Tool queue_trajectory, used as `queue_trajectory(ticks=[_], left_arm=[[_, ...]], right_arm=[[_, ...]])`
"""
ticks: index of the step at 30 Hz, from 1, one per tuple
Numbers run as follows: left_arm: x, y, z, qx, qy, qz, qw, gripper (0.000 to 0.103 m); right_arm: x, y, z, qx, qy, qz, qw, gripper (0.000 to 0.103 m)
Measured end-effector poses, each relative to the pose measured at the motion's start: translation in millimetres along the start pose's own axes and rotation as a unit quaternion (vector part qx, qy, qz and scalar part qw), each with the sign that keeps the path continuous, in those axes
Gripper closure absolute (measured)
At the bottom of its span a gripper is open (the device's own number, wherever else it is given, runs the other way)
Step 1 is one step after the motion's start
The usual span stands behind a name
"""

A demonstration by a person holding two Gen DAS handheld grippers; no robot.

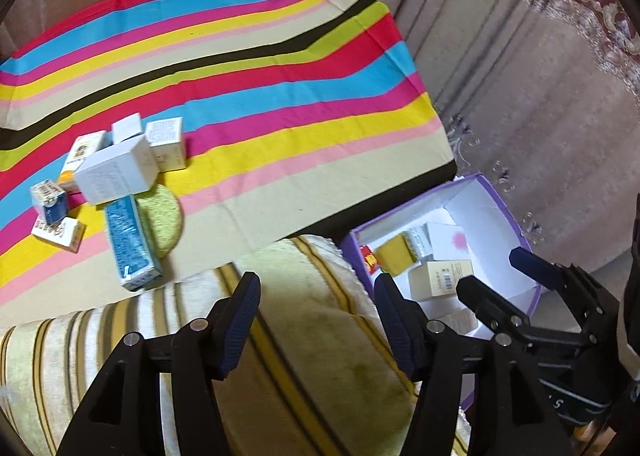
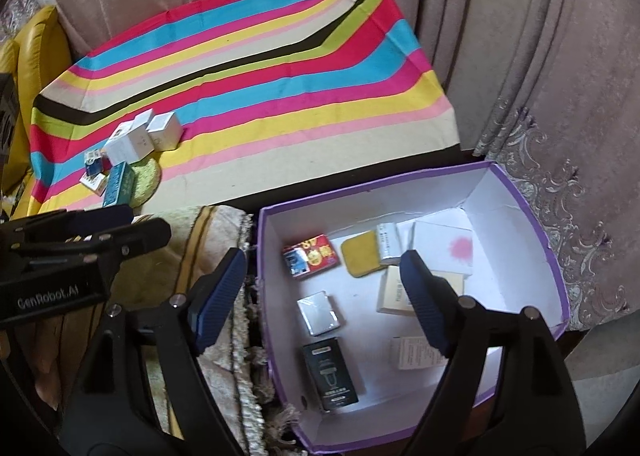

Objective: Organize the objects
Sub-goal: 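Move both grippers back over the remaining boxes on the cloth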

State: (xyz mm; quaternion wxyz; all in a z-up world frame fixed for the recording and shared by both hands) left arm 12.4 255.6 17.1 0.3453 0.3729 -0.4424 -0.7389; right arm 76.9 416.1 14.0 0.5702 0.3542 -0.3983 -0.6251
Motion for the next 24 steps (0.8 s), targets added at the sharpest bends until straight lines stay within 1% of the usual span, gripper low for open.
queue_trajectory(ticks=[24], left_arm=[[55.3,14.1,-2.8,-0.011,0.062,0.024,0.9977,0.041]], right_arm=[[58.0,-16.3,10.1,0.015,0.049,0.031,0.998,0.020]])
Point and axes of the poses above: each gripper's, at about its wrist camera, not at the fingertips, and y roughly against the way its jaws point, x to its left, z to its top, the point moved 3 cm from there along -y, roughly the way its jaws point, and after that the axes turned 10 degrees about x, right-handed, at the moved point
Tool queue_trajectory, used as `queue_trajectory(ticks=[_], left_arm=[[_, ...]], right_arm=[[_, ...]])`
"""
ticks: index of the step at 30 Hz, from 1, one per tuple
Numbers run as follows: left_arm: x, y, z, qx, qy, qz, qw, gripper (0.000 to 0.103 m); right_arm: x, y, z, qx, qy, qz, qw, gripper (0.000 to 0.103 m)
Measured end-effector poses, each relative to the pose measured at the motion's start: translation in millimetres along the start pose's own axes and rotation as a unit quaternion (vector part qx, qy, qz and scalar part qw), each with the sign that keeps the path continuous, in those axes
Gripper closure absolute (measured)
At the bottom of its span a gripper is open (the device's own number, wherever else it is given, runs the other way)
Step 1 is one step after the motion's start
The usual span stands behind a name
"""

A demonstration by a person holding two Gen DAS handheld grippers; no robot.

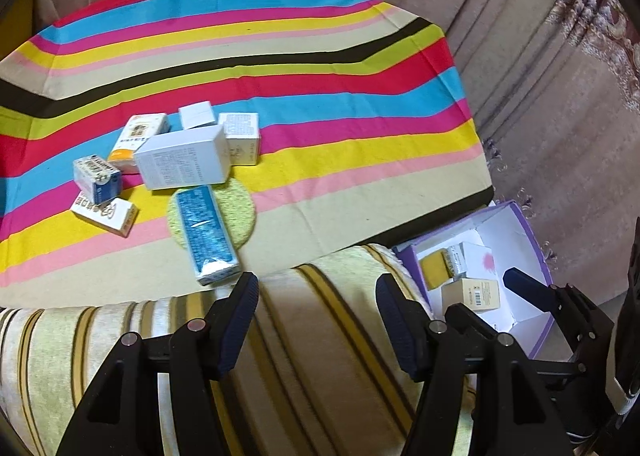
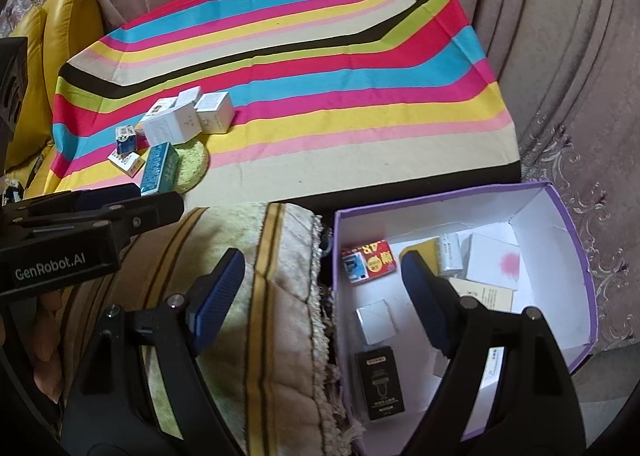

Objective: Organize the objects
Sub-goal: 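Move both grippers back over the remaining boxes on the cloth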

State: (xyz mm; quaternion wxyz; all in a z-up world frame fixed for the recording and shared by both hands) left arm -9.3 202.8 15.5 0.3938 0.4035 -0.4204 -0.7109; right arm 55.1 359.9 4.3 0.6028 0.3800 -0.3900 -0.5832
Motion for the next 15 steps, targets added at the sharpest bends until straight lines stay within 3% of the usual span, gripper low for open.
queue_trajectory(ticks=[15], left_arm=[[58.9,7.2,0.2,-0.004,0.061,0.008,0.9981,0.041]], right_arm=[[28.1,-9.5,11.3,0.007,0.024,0.008,1.000,0.020]])
Point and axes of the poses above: each gripper's, at about its wrist camera, not at the fingertips, and y roughly against the way its jaws point, x to its left, z to its top, the point moved 3 cm from there along -y, roughly the way its jaws point, and after that the axes turned 10 degrees about x, right-handed, at the moved point
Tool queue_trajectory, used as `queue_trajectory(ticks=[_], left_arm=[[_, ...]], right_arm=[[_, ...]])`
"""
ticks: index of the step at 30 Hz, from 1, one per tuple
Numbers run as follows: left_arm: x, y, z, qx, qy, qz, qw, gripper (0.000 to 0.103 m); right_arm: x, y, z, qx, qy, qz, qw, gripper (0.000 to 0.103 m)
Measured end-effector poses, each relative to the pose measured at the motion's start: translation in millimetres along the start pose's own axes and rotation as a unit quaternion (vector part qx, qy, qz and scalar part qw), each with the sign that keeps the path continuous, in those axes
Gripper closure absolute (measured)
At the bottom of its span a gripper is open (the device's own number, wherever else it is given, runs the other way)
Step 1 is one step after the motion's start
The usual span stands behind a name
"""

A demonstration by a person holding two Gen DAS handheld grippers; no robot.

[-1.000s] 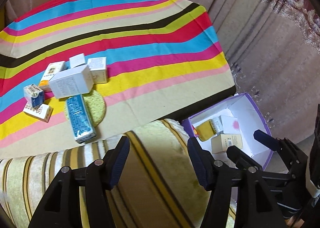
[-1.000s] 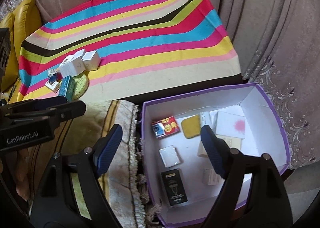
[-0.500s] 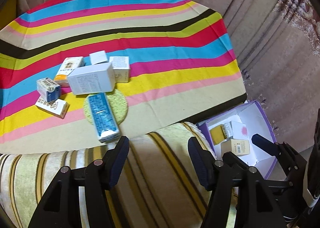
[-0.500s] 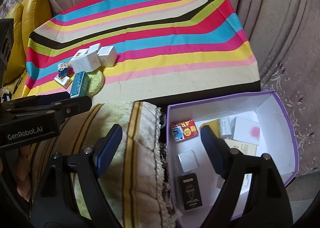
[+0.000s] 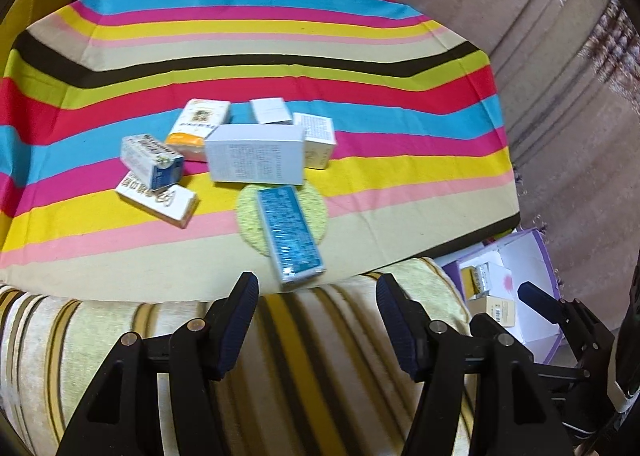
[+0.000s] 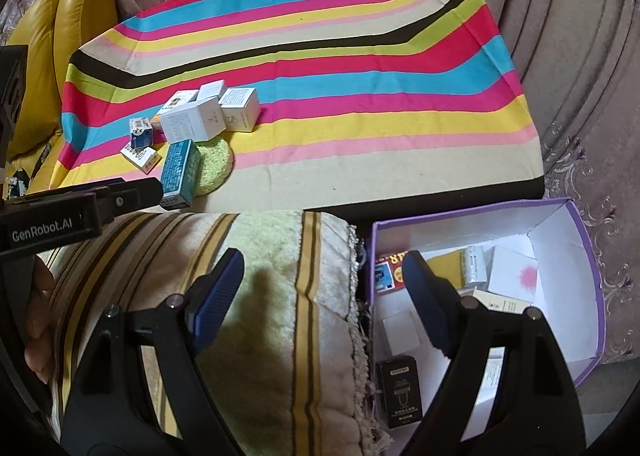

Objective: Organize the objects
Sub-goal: 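Move both grippers back over the remaining boxes on the cloth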

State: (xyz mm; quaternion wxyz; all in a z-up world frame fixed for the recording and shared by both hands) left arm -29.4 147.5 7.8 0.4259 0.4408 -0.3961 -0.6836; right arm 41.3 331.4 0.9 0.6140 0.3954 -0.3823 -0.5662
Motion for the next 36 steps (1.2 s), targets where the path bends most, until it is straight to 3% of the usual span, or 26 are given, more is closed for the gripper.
queue_trajectory(ticks=[13,23,36], left_arm=[[60.4,5.8,9.3,0.005,0.030,0.028,0.9991,0.040],[107.7,6.5,19.6,0.018,0.042,0.041,0.9981,0.040],[133.4,-4.6,48.2,0.042,0.014,0.037,0.9983,0.034]], right_arm=[[33.7,-15.1,19.3,0.013,0.038,0.016,0.999,0.019],[85.9,-35.4,39.2,0.035,0.093,0.034,0.995,0.019],[128.3,-64.2,69.0,0.047,0.115,0.004,0.992,0.019]])
Point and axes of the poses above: each gripper's, at about its wrist camera, not at the fingertips, and y roughly against the way its jaws point, x to its left, z to its top, the point moved 3 cm from there along -y, roughly the way its jaws point, and after that the axes turned 10 degrees about x, right-handed, at the moved point
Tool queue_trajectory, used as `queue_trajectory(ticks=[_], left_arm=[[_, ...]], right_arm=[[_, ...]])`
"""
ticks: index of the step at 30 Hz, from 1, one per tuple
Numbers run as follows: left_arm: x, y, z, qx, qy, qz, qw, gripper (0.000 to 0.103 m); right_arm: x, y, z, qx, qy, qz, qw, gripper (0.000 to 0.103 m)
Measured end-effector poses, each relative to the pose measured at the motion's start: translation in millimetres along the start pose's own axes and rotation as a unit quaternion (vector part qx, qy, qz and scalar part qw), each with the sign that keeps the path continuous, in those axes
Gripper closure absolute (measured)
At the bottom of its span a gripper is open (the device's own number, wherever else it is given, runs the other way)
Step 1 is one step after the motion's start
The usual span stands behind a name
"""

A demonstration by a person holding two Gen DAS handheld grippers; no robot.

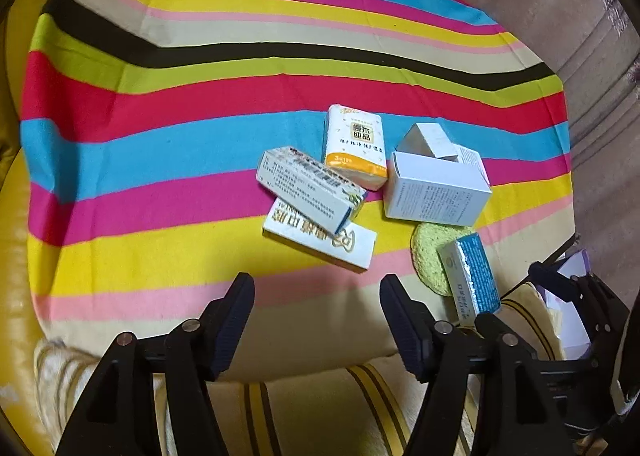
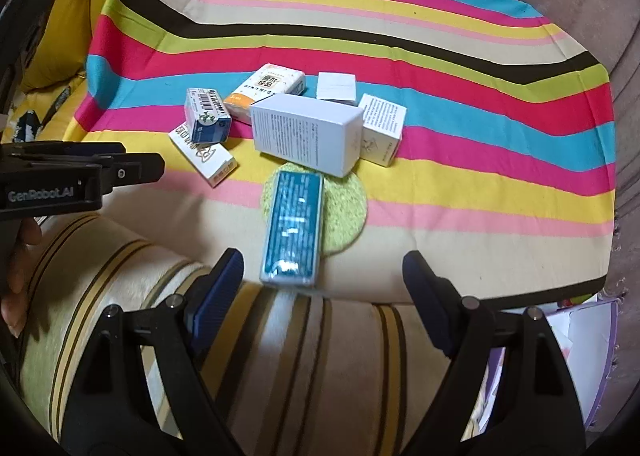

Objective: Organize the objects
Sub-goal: 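Move both grippers back over the remaining boxes on the cloth, then grasp the barcode-printed white box with the left gripper while the right gripper grasps the blue box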

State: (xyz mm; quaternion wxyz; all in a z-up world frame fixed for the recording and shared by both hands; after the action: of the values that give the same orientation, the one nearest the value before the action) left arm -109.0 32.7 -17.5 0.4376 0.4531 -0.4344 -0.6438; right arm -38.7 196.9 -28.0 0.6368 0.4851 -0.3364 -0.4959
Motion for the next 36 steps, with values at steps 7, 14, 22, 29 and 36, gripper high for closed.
queue_trajectory(ticks=[7,14,22,29,36], left_arm=[[-0.4,-5.6,22.1,-0.001,-0.064,0.009,0.9979,0.021],[-5.5,-18.0,40.6,0.006,-0.137,0.024,0.9903,0.021],[-3.2,-28.2,55.4,0.011,-0.171,0.025,0.9849,0.019],[-5.6,-44.7,57.5,0.032,-0.192,0.027,0.9805,0.019],[-9.7,-45.1,55.4,0.030,-0.204,0.025,0.9782,0.023]], right_arm=[[1.5,-11.5,11.4,0.007,-0.004,0.004,1.000,0.029],[-1.0,-23.7,11.7,0.016,-0.016,0.021,1.000,0.042],[-1.2,-31.7,8.1,0.018,-0.020,0.036,0.999,0.062],[-6.2,-30.2,5.8,0.007,-0.033,0.054,0.998,0.066],[-6.9,-29.1,3.9,0.004,-0.034,0.059,0.998,0.066]])
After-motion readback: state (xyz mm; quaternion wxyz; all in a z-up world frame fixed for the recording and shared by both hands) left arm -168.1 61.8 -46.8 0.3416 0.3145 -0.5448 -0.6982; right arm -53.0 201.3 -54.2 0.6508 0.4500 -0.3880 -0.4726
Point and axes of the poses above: each gripper's, at about its wrist camera, not at the fingertips, and y roughly against the way its jaws point, x to its left, z to its top, the point moved 3 cm from there along -y, roughly the way its jaws point, and after that the axes turned 10 degrees about x, right-handed, at the moved point
